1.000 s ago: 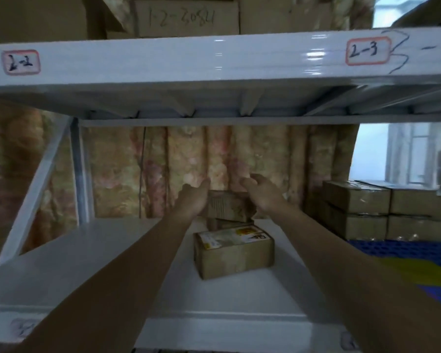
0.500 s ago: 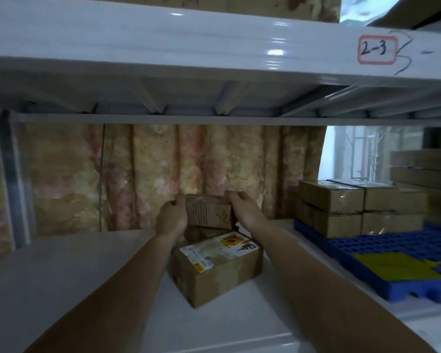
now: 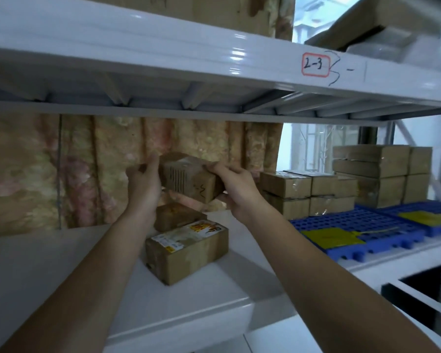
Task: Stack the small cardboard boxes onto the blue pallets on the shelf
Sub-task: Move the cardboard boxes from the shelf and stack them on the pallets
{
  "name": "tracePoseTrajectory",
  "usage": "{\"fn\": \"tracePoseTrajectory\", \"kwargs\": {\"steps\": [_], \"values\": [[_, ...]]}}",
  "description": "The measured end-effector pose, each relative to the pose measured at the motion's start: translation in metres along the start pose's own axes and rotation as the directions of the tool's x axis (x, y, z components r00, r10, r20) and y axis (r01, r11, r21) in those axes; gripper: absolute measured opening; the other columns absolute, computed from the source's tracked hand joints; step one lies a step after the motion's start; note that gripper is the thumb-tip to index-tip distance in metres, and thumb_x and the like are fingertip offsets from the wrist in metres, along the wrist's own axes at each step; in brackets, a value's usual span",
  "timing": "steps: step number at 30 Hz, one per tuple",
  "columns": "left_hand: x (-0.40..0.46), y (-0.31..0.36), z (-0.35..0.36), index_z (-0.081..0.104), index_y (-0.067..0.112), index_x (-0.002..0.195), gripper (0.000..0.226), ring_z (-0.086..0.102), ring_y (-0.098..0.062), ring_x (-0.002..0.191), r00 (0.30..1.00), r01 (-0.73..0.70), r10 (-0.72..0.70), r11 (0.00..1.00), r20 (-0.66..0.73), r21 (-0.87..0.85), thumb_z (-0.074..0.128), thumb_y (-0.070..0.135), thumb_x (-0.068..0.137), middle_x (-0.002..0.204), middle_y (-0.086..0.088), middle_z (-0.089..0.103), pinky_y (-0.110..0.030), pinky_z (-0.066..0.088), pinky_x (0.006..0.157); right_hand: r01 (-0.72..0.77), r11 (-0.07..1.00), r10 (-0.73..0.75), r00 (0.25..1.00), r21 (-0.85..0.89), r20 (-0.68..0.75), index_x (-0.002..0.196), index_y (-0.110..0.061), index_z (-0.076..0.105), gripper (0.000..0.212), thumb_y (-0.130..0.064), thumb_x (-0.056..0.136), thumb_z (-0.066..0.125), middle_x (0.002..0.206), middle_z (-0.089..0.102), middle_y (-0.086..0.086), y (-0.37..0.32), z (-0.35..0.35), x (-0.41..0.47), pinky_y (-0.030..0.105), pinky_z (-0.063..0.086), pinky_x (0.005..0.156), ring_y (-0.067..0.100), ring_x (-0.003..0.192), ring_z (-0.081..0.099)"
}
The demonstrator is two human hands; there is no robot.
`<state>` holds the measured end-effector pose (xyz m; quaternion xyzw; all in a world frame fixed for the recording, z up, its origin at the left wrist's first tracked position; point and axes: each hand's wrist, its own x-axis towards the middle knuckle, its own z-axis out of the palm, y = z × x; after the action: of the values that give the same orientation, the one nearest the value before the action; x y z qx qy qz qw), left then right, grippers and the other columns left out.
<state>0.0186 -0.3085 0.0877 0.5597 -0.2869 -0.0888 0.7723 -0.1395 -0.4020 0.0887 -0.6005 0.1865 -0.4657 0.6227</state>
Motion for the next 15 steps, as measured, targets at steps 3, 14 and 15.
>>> {"fn": "tracePoseTrajectory", "kwargs": {"steps": [3,14,15], "values": [[-0.04,0.005,0.019,0.057,0.015,0.123,0.064,0.068,-0.024,0.107,0.996,-0.04,0.044,0.998,0.081,-0.045,0.064,0.063,0.081,0.12,-0.008,0.068,-0.05,0.055,0.096,0.067,0.998,-0.065,0.995,0.02,-0.078,0.111,-0.009,0.073,0.042,-0.025,0.075,0.086,0.1,0.078,0.009,-0.009,-0.015,-0.02,0.044,0.063,0.081,0.022,0.09,0.076],[-0.163,0.03,0.13,0.048,0.025,0.146,0.08,0.065,-0.028,0.11,0.969,0.092,-0.075,0.994,0.234,-0.065,0.064,0.056,0.074,0.129,-0.005,0.064,-0.051,0.055,0.097,0.209,0.944,-0.224,0.974,-0.257,-0.031,0.096,-0.038,0.068,0.005,-0.035,0.093,0.066,0.092,0.07,-0.019,-0.043,-0.115,-0.091,0.026,0.057,0.082,-0.002,0.086,0.069],[-0.174,0.028,0.143,0.051,0.025,0.142,0.077,0.066,-0.028,0.107,0.966,0.109,-0.083,0.99,0.243,-0.093,0.064,0.054,0.071,0.126,-0.005,0.067,-0.051,0.056,0.095,0.222,0.93,-0.238,0.971,-0.292,-0.02,0.102,-0.038,0.068,0.009,-0.037,0.094,0.064,0.094,0.07,-0.019,-0.046,-0.131,-0.096,0.03,0.059,0.086,-0.001,0.088,0.068]]}}
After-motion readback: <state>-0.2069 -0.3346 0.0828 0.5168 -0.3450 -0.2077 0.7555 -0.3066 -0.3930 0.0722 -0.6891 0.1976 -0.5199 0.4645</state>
